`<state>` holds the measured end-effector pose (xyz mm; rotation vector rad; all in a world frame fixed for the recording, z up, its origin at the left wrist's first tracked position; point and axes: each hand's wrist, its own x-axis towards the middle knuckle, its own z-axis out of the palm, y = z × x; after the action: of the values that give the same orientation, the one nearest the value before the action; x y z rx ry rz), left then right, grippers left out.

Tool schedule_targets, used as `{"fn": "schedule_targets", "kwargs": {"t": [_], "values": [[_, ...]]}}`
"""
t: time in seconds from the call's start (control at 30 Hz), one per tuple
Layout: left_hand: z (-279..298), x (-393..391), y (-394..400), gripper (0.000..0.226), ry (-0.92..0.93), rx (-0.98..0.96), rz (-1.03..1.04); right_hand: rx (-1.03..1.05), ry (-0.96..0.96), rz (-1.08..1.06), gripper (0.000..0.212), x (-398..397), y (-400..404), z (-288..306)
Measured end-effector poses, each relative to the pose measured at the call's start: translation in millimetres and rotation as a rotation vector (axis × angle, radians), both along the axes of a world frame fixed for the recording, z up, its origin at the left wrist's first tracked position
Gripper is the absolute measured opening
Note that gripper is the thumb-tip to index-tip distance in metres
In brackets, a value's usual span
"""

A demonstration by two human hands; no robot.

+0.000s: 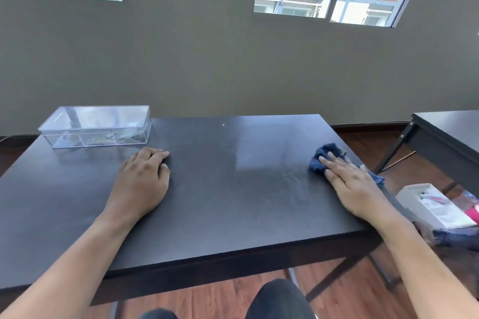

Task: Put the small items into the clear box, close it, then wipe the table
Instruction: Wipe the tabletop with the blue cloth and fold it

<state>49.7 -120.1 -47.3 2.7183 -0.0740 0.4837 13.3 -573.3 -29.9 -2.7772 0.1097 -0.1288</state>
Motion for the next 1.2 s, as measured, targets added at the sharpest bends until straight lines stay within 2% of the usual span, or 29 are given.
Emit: {"fn": "schedule_targets", "kwargs": {"t": [0.13,0.27,0.4,0.57,0.7,0.87,1.03,1.2], "values": [[0.2,-0.3,-1.6,0.032,0.02,-0.011,0.018,-0.073,0.065,-0.114,0.051,71.9,20.7,1.6],[1.5,-1.4,-1.0,0.032,0.011,-0.012,0.009,-0.062,0.088,0.067,0.053,92.2,117.6,4.9],[3.0,-0.9,4.2,0.034,0.016,-0.018,-0.015,-0.042,0.029,0.354,0.051,28.9,188.3,0.6],[0.7,0.2,1.6,0.038,0.004,0.015,-0.004,-0.021,-0.003,0.581,0.046,-59.8,142.6,4.8],[-1.8,1.2,-0.9,0.046,-0.011,0.029,0.0,-0.064,0.005,0.523,0.045,-39.3,88.8,14.5],[-3.6,0.5,-1.4,0.047,-0.012,0.036,0.006,-0.071,0.004,0.275,0.043,66.3,76.6,2.9],[-1.1,-0.1,-2.3,0.045,0.0,0.024,0.009,-0.057,0.091,0.159,0.05,155.9,151.9,8.4],[0.8,-1.5,0.2,0.042,0.009,0.009,0.01,-0.11,0.05,0.338,0.052,137.0,235.7,1.3]]}}
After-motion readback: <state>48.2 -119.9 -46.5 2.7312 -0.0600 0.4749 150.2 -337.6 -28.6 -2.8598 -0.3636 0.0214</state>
